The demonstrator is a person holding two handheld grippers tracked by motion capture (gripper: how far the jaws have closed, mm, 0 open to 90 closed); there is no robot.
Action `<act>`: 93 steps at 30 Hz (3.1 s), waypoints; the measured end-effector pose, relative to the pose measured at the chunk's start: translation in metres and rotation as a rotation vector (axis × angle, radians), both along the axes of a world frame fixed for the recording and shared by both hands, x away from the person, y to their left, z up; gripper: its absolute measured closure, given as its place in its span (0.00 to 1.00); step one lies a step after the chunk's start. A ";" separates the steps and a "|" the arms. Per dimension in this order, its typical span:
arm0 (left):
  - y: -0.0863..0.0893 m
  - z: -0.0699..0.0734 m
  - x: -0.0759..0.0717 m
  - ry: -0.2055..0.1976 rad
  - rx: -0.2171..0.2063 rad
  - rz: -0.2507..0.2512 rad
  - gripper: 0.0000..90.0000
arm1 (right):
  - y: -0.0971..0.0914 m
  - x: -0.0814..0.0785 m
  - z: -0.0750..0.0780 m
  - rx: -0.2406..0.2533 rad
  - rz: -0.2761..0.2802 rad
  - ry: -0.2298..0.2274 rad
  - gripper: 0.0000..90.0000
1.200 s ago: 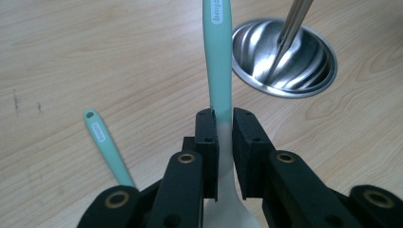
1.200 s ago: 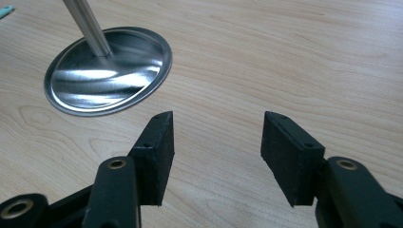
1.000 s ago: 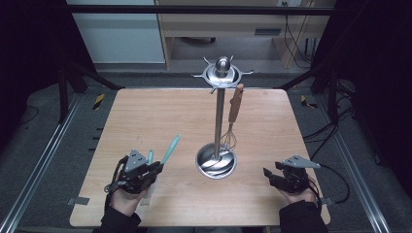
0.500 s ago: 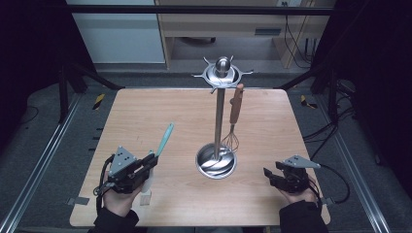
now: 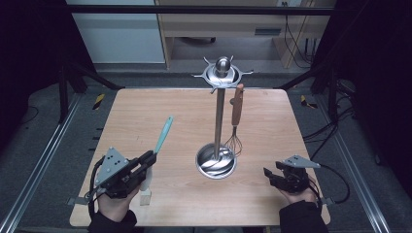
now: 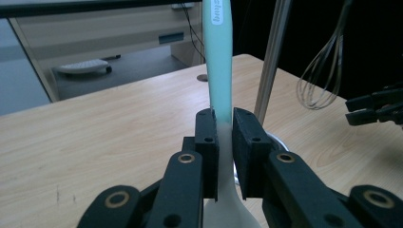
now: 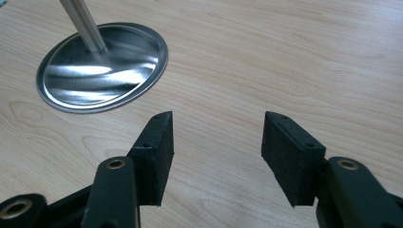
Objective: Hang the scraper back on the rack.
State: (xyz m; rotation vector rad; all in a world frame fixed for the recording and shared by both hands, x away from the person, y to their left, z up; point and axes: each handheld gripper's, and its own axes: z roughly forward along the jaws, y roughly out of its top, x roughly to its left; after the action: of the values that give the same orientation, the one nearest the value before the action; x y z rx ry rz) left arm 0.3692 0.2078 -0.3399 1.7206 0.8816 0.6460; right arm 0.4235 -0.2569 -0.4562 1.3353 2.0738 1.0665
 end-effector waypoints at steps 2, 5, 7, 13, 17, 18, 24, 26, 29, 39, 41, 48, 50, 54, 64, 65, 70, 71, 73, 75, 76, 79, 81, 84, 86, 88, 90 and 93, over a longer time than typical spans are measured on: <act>-0.001 0.002 -0.002 -0.007 -0.010 -0.006 0.90 | 0.000 0.000 0.000 -0.004 0.003 0.000 0.49; -0.003 0.004 -0.003 -0.019 -0.015 -0.013 0.90 | 0.000 0.000 0.000 -0.001 0.002 0.000 0.49; -0.005 0.007 -0.004 -0.026 -0.020 -0.017 0.90 | 0.000 0.000 0.000 0.001 -0.002 0.002 0.49; -0.008 0.016 -0.010 -0.069 -0.033 -0.029 0.90 | 0.001 0.001 0.000 -0.007 0.002 0.001 0.49; -0.010 0.021 -0.011 -0.084 -0.031 -0.039 0.89 | 0.001 0.001 0.000 -0.010 0.002 -0.002 0.49; -0.010 0.022 -0.012 -0.087 -0.038 -0.039 0.90 | 0.001 0.000 0.000 -0.010 0.001 -0.001 0.49; -0.014 0.031 -0.014 -0.119 -0.060 -0.053 0.90 | 0.002 0.000 -0.001 -0.019 0.000 -0.005 0.48; -0.018 0.035 -0.014 -0.132 -0.068 -0.062 0.90 | 0.001 0.001 -0.001 -0.020 0.001 -0.005 0.48; -0.022 0.041 -0.014 -0.144 -0.080 -0.071 0.90 | 0.001 0.000 -0.001 -0.018 0.000 -0.005 0.48; -0.035 0.056 -0.011 -0.186 -0.085 -0.096 0.90 | 0.001 0.000 -0.001 -0.014 -0.001 -0.001 0.48; -0.038 0.058 -0.011 -0.185 -0.087 -0.100 0.90 | 0.001 0.001 -0.001 -0.014 0.000 -0.002 0.48; -0.051 0.066 -0.009 -0.193 -0.082 -0.116 0.90 | 0.001 0.001 -0.001 -0.014 0.000 -0.001 0.48; -0.054 0.067 -0.008 -0.182 -0.083 -0.120 0.89 | 0.001 0.001 -0.001 -0.014 0.001 -0.001 0.48; -0.058 0.070 -0.006 -0.192 -0.087 -0.123 0.89 | 0.001 0.001 -0.001 -0.013 0.000 0.000 0.48; -0.067 0.073 -0.004 -0.191 -0.072 -0.134 0.89 | 0.001 0.001 -0.001 -0.013 0.002 0.000 0.48; -0.068 0.074 -0.004 -0.190 -0.069 -0.136 0.89 | 0.001 0.001 -0.001 -0.013 0.003 -0.001 0.48; -0.072 0.075 -0.003 -0.177 -0.060 -0.138 0.89 | 0.000 0.001 -0.001 -0.016 0.004 -0.005 0.48; -0.072 0.075 -0.002 -0.187 -0.053 -0.137 0.89 | 0.000 0.001 -0.001 -0.016 0.004 -0.003 0.48; -0.075 0.075 -0.002 -0.175 -0.048 -0.137 0.89 | 0.001 0.001 -0.001 -0.013 0.003 0.001 0.48; -0.076 0.074 -0.002 -0.172 -0.042 -0.134 0.89 | 0.001 0.001 -0.001 -0.014 0.003 -0.001 0.48; -0.077 0.074 -0.002 -0.170 -0.039 -0.133 0.89 | 0.000 0.001 0.000 -0.014 0.003 -0.001 0.48; -0.078 0.074 -0.001 -0.170 -0.028 -0.125 0.89 | 0.000 0.001 0.000 -0.013 0.003 -0.001 0.48; -0.079 0.073 0.000 -0.167 -0.019 -0.120 0.89 | 0.001 0.001 -0.001 -0.012 0.004 0.000 0.48; -0.080 0.072 0.001 -0.165 -0.012 -0.117 0.89 | 0.001 0.001 -0.001 -0.012 0.004 0.001 0.48; -0.082 0.072 0.002 -0.166 -0.009 -0.114 0.89 | 0.001 0.001 -0.001 -0.012 0.004 0.002 0.48; -0.083 0.072 0.003 -0.164 -0.005 -0.111 0.89 | 0.001 0.001 0.000 -0.012 0.004 0.002 0.48; -0.085 0.071 0.005 -0.161 -0.003 -0.108 0.89 | 0.001 0.001 -0.001 -0.012 0.004 0.002 0.48; -0.087 0.070 0.006 -0.156 0.010 -0.103 0.89 | 0.001 0.001 -0.001 -0.012 0.004 0.001 0.48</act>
State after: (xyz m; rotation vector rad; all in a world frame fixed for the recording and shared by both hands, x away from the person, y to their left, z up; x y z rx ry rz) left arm 0.3756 0.1204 -0.2698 1.6878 0.6779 0.7060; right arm 0.4245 -0.2562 -0.4568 1.3265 2.0819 1.0531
